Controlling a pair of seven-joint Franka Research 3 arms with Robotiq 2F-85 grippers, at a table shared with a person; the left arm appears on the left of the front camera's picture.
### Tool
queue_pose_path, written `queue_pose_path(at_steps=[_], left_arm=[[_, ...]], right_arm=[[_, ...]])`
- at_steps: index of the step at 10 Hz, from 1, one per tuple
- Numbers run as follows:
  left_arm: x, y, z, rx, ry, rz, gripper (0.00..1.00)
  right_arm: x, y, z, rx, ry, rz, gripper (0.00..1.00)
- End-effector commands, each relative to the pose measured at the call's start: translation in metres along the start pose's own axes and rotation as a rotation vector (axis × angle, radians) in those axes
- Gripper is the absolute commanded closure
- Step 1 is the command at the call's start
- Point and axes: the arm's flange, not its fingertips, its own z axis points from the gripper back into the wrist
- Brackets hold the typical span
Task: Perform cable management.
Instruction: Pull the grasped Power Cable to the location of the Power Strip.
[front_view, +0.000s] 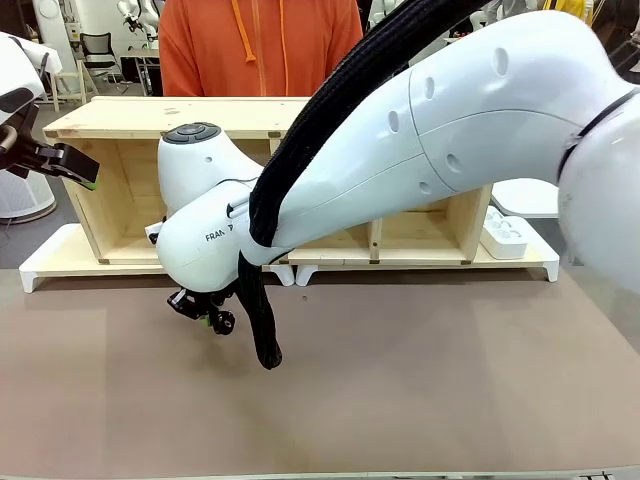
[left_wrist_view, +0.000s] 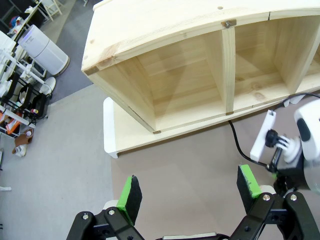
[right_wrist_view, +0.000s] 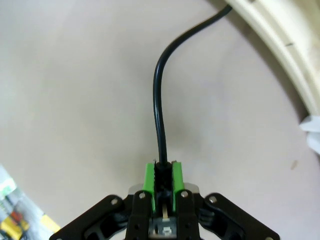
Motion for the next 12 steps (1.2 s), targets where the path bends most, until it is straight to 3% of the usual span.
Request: queue_pose_path(at_steps=[1,6,12], left_arm=[[0.000,0.000,0.000,0.002,0.000,0.004,0.00],[0.000,0.000,0.000,0.002,0.000,0.004,0.00],[0.000,0.000,0.000,0.002,0.000,0.004,0.00]], right_arm=[[-0.039,0.009,0.016,-0.056,-0.020,-0.007,0.84],[-0.111,0.020,0.044,-0.114,-0.063,-0.124,0.84],[-0.192,0.037,0.085,-0.273,-0.221,-0.350,0.84]])
